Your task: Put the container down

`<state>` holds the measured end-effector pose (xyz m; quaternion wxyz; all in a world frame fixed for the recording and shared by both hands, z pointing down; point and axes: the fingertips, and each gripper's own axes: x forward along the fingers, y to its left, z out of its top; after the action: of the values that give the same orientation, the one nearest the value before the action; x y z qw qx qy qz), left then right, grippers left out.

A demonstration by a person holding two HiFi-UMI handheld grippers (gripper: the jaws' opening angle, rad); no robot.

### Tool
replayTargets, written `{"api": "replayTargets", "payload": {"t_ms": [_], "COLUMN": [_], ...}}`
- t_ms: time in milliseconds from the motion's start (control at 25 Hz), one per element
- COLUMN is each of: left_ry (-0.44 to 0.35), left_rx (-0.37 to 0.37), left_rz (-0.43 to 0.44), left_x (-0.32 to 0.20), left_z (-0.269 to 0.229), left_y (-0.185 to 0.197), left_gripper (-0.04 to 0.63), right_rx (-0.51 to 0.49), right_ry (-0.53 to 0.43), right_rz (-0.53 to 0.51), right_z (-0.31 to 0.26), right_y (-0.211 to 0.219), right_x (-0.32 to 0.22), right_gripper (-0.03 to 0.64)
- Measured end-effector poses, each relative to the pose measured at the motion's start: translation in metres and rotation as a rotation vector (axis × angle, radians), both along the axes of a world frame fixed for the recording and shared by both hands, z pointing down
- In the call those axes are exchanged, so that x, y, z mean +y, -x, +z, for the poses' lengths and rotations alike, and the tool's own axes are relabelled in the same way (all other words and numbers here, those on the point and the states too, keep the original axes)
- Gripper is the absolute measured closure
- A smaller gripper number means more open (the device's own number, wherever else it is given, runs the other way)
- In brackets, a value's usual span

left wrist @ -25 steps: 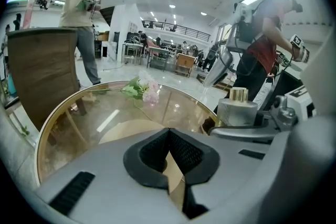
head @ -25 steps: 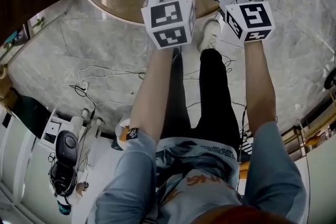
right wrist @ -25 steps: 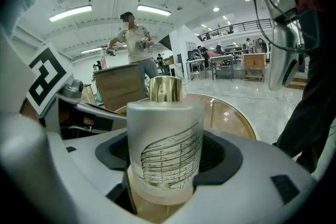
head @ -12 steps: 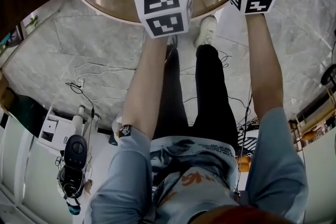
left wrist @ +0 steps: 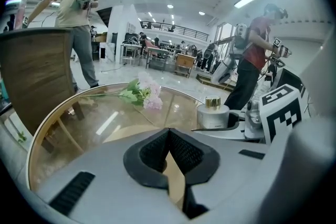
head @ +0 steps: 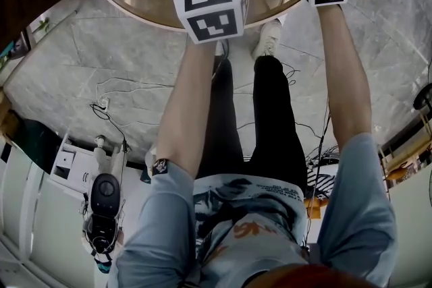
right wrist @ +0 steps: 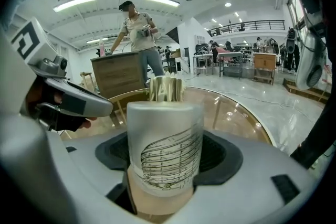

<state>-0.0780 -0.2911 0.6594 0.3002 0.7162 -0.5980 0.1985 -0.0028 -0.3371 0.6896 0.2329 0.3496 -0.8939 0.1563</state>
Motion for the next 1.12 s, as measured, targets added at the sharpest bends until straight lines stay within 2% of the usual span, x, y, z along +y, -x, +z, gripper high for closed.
{"api": "replayTargets", "payload": {"t_ms": [320, 520, 720, 960, 1120], "left_ry": [0.02, 0.025, 0.033, 0.026, 0.03], "left_rx": [0.003, -0.001, -0.003, 0.0, -0.004], "left_rz": [0.004, -0.013, -0.02, 0.007, 0.007], "left_x": [0.004, 0.005, 0.011, 0.015, 0.021], "left_z": [0.005, 0.006, 0.008, 0.003, 0.003], "left_y": [0.005, 0.017, 0.019, 0.013, 0.018], "left_gripper": [0.572, 0.572, 0.572, 0.572, 0.572], "right_rx": [0.015, 0.061, 0.084, 0.184, 0.203], "right_ry": [0.022, -0.003, -0.019, -0.022, -0.013], "right_rz": [-0.015, -0.072, -0.077, -0.121, -0.106], "right_z": [0.013, 0.016, 0.017, 0.027, 0.029], "right_y": [0.008, 0.015, 0.014, 0.011, 0.011], "right_x": [0.005, 0.01, 0.014, 0.023, 0.024], "right_gripper": [0.267, 0.267, 0.267, 0.265, 0.265]}}
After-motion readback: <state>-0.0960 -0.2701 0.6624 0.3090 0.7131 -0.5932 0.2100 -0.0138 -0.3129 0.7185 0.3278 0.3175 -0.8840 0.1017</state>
